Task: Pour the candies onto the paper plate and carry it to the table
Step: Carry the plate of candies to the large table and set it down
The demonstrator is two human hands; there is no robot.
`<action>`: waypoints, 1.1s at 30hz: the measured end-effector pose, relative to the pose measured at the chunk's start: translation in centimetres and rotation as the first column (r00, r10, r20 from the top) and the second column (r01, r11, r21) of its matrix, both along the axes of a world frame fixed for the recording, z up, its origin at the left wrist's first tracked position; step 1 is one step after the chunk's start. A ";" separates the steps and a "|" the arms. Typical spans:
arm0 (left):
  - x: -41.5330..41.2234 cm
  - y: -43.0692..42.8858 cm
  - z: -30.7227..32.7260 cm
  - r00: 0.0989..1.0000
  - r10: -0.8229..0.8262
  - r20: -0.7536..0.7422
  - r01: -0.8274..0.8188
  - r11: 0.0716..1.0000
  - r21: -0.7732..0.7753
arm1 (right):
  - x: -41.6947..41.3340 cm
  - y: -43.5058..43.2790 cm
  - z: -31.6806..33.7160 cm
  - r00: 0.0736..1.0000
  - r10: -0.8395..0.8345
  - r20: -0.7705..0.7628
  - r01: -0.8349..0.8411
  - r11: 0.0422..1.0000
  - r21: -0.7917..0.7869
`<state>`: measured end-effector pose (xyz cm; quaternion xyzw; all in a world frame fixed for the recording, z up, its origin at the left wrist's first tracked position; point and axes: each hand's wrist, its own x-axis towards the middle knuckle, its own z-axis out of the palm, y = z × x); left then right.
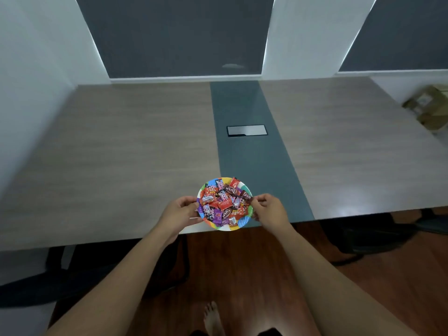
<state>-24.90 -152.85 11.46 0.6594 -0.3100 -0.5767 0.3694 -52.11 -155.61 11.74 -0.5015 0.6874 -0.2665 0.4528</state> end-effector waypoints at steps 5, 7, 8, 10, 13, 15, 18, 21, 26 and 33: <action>-0.5 -5.5 -0.3 0.999 -0.051 -0.006 0.051 0.999 0.001 | -0.8 -4.5 -0.2 0.999 -0.042 0.029 0.042 0.999 0.011; -1.0 -7.7 -0.4 0.998 -0.062 -0.007 0.062 0.998 -0.005 | -1.4 -6.4 -0.2 0.998 -0.048 0.034 0.048 0.999 0.010; -1.3 -8.9 -0.5 0.998 -0.067 -0.007 0.067 0.998 -0.008 | -1.7 -7.4 -0.3 0.998 -0.054 0.038 0.054 0.998 0.011; -2.0 -11.2 -0.6 0.997 -0.079 -0.004 0.079 0.997 -0.010 | -2.5 -9.7 -0.5 0.997 -0.066 0.045 0.066 0.998 0.006; -3.3 -15.1 -0.7 0.998 -0.067 -0.001 0.067 0.997 -0.027 | -3.7 -13.9 -1.0 0.998 -0.058 0.031 0.059 0.998 -0.016; -4.4 -17.9 -0.8 0.999 -0.050 0.005 0.050 0.998 -0.042 | -4.6 -16.9 -1.4 0.998 -0.053 0.033 0.054 0.998 -0.026; -6.1 -22.0 -1.2 1.000 -0.022 0.019 0.023 0.999 -0.028 | -6.0 -21.8 -2.1 0.997 -0.058 0.044 0.059 0.998 -0.019; -7.9 -26.2 -1.4 1.000 0.003 0.026 -0.003 1.000 -0.007 | -7.5 -26.8 -2.8 0.998 -0.035 0.061 0.035 0.999 -0.008; -10.1 -32.8 -1.8 0.997 0.058 0.052 -0.060 0.998 0.036 | -9.6 -34.3 -3.7 0.999 0.024 0.045 -0.025 1.000 0.013; -12.2 -41.0 -4.7 0.992 0.113 0.061 -0.117 0.990 0.084 | -11.8 -43.8 -6.9 0.992 0.093 0.090 -0.100 0.992 0.079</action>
